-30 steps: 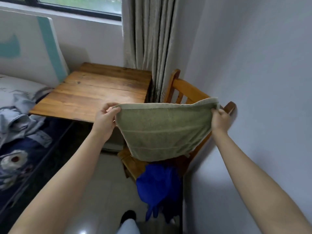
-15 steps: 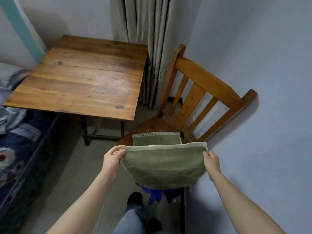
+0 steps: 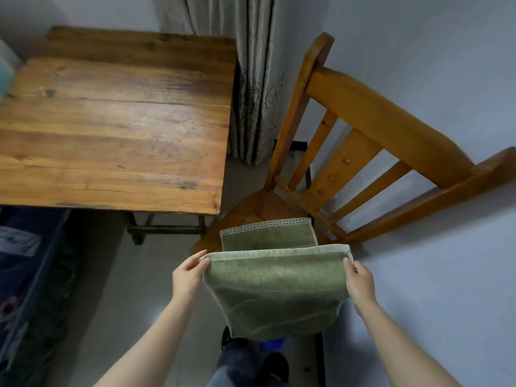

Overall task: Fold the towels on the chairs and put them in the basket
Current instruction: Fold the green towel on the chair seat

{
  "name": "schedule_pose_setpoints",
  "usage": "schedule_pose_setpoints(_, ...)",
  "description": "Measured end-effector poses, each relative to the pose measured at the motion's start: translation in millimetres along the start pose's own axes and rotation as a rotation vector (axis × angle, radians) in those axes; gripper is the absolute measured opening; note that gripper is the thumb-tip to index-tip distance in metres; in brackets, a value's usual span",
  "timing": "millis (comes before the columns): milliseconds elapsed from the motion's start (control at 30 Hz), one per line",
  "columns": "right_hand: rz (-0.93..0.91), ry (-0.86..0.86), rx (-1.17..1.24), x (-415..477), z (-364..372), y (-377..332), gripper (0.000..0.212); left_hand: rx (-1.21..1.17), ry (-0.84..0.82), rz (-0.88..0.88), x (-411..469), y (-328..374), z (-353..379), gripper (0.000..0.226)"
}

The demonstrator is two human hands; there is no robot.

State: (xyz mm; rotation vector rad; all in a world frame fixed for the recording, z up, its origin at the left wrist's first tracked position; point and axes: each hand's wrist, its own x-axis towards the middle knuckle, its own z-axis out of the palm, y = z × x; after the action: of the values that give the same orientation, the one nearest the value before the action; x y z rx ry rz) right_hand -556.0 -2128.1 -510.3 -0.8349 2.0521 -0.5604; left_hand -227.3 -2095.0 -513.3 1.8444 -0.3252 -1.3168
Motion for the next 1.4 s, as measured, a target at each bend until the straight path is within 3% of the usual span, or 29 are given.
schedule_pose_setpoints(100, -0.053, 0.038, -0.024, 25.6, 17.6, 1.8, 0.04, -0.041, 0.052, -0.016, 22.7, -3.4, 13.0, 0.031)
schedule_pose_setpoints(267, -0.103, 0.074, -0.057, 83.5, 59.6, 14.9, 0.033, -0.045, 0.1, -0.026, 72.8, -20.8, 33.9, 0.006)
schedule_pose_setpoints(400, -0.095, 0.133, -0.1, 124.1, 95.5, 27.9, 0.04, -0.064, 0.159, -0.023, 119.6, -38.8, 48.2, 0.017)
schedule_pose_setpoints(600, -0.069, 0.145, -0.163, 171.5, 130.9, 38.9, 0.041, -0.043, 0.207, 0.014, 180.4, -63.7, 70.8, 0.009)
schedule_pose_setpoints(1000, 0.006, 0.185, -0.385, 207.8, 158.1, 35.9, 0.045, 0.115, 0.28, 0.006, 212.3, -84.3, 89.8, 0.024)
schedule_pose_setpoints(1133, 0.046, 0.137, -0.453, 201.9, 162.6, 32.8, 0.04, 0.325, 0.143, 0.208, 198.0, -87.8, 98.0, 0.034)
schedule_pose_setpoints(1200, -0.062, 0.128, -0.575, 184.0, 161.9, 34.8, 0.052, 0.496, 0.081, 0.298, 183.9, -100.2, 98.4, 0.035)
schedule_pose_setpoints(1267, -0.234, 0.109, -0.664, 157.1, 157.1, 44.0, 0.061, 0.808, 0.037, 0.273, 163.9, -119.5, 95.7, 0.048)
schedule_pose_setpoints(1400, -0.405, -0.082, -0.779, 109.5, 136.4, 78.3, 0.055, 1.232, -0.185, 0.429, 101.5, -162.4, 97.4, 0.061)
